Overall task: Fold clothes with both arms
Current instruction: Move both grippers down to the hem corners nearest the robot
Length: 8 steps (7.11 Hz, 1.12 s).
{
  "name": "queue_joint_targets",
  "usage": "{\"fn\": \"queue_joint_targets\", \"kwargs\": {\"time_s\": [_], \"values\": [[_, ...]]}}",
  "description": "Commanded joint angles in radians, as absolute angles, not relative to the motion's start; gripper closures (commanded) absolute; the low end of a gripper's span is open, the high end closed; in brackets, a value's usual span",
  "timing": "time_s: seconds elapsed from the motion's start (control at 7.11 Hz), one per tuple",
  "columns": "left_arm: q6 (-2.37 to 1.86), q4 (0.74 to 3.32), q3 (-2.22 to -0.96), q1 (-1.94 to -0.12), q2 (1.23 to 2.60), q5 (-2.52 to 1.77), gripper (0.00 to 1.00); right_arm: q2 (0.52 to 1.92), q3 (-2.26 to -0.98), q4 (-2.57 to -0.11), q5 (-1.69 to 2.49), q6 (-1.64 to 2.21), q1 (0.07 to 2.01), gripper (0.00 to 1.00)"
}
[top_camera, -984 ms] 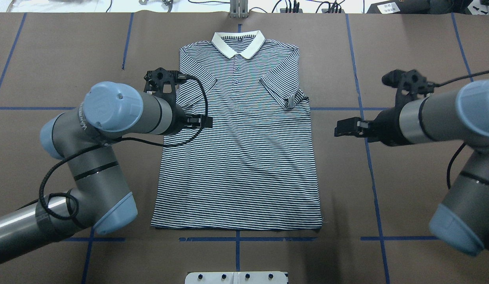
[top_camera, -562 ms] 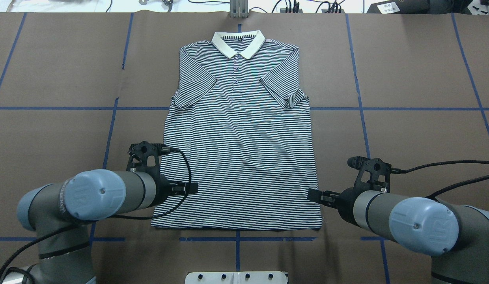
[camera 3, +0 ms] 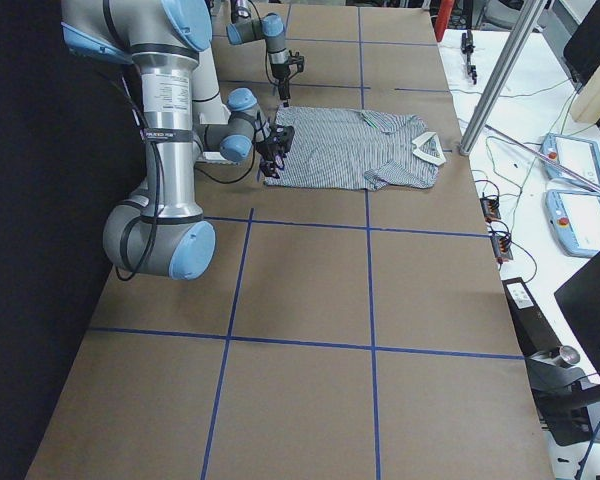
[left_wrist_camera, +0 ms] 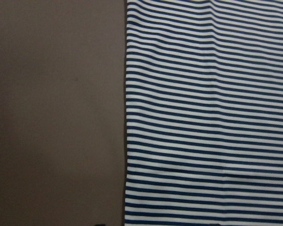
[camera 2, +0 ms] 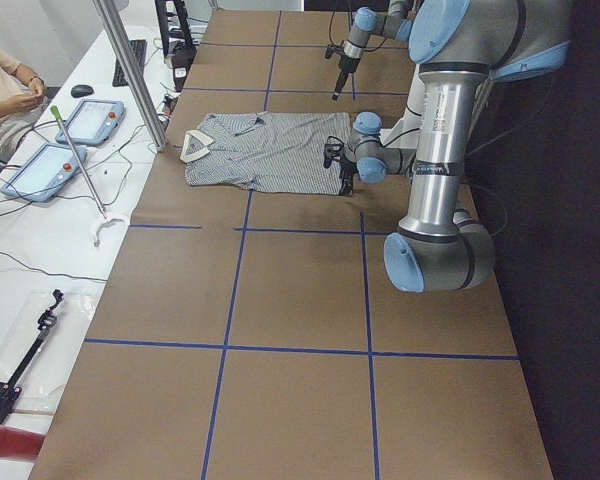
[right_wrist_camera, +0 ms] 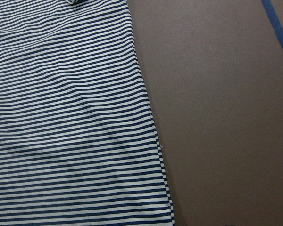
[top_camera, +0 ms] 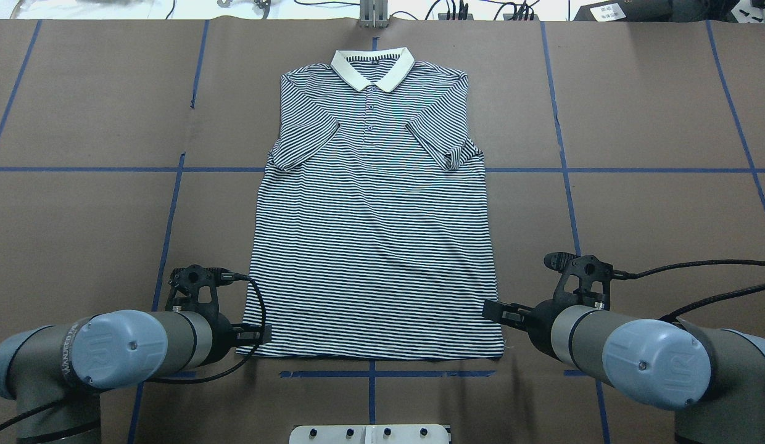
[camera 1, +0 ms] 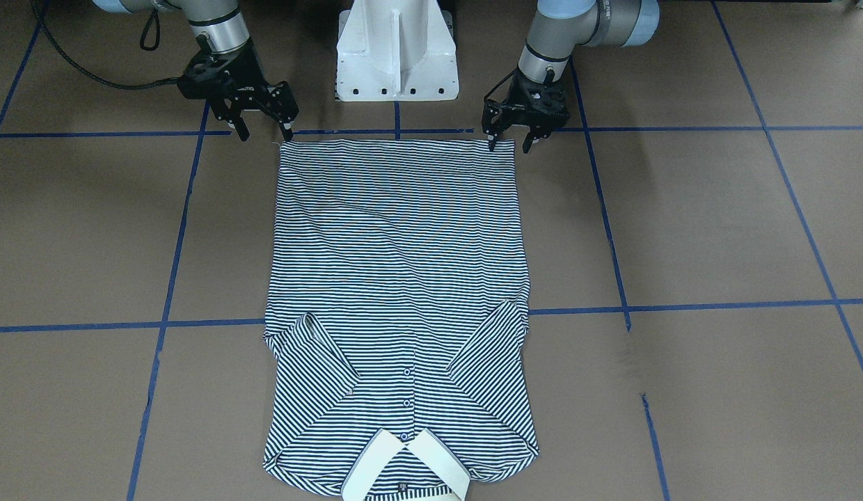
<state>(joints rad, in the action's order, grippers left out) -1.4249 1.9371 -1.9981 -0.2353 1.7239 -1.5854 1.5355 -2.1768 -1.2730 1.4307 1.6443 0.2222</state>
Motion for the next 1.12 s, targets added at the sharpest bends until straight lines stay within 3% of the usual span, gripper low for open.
{"fn": "queue_joint_targets", "kwargs": {"time_s": [0.0,0.28,0.56,0.7,0.98], "values": [[-1.454,1.936,-1.991,-0.212,1.720,-1.585,0.41,1.536,-2.177,-1.273,1.425,1.644,0.218,0.08],[-1.456,1.936,-1.991,-0.210,1.720,-1.585,0.50,1.536,-2.177,-1.273,1.424,1.644,0.215,0.08],[-1.456,1.936,-1.991,-0.210,1.720,-1.586,0.94,1.537,-2.175,-1.273,1.424,1.644,0.215,0.08],[-1.456,1.934,-1.991,-0.210,1.718,-1.586,1.00,1.537,-2.174,-1.275,1.424,1.644,0.215,0.08],[-1.456,1.936,-1.993,-0.210,1.720,-1.586,1.00,1.536,-2.169,-1.278,1.395,1.646,0.192,0.08]]}}
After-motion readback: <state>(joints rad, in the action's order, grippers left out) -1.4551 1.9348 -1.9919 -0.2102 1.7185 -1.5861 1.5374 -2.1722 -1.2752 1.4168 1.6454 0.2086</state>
